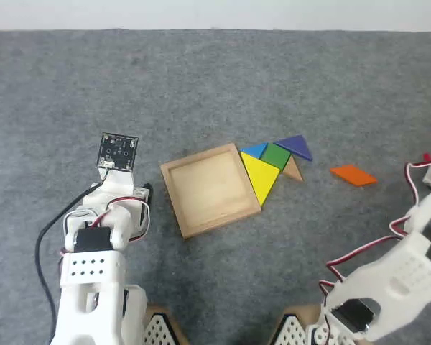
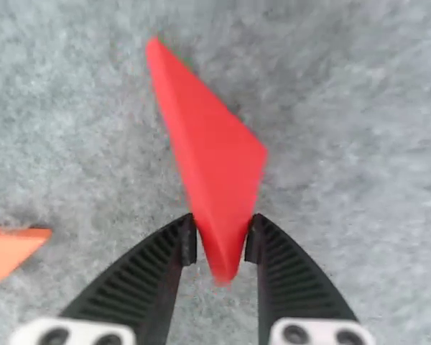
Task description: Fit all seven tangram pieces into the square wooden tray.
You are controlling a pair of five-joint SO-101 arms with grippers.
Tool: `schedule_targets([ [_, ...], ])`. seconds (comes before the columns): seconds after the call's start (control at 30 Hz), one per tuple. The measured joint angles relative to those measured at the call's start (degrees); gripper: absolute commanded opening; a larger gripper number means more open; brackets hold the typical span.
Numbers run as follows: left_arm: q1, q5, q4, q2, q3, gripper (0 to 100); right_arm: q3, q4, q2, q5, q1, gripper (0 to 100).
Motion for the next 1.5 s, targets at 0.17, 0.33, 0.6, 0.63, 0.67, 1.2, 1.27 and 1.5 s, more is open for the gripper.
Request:
schedule_targets([
  [0.17,0.0,0.0,0.0,0.0,0.0,17,0.0,0.0,-1.8,-2.0,0.3,11.2],
  [0.33,0.0,0.0,0.0,0.0,0.0,17,0.0,-0.9,-1.8,-3.3,0.6,11.8],
  [0.6,0.0,0.0,0.0,0.0,0.0,17,-2.4,-0.9,2.0,-3.7,-4.8,30.7],
  [0.63,0.0,0.0,0.0,0.0,0.0,17,-3.4,-0.9,3.2,-4.8,-5.3,30.7],
  [0.67,0.0,0.0,0.0,0.0,0.0,17,-4.7,-0.9,4.7,-5.5,-5.6,30.7],
  [1.2,0.0,0.0,0.0,0.0,0.0,17,-25.4,7.3,26.2,0.6,-5.5,30.9],
  [1.27,0.0,0.0,0.0,0.0,0.0,17,-26.4,7.4,27.1,0.8,-5.5,30.7],
  [1.5,0.0,0.0,0.0,0.0,0.0,17,-26.9,8.9,27.4,0.9,-5.5,17.1],
])
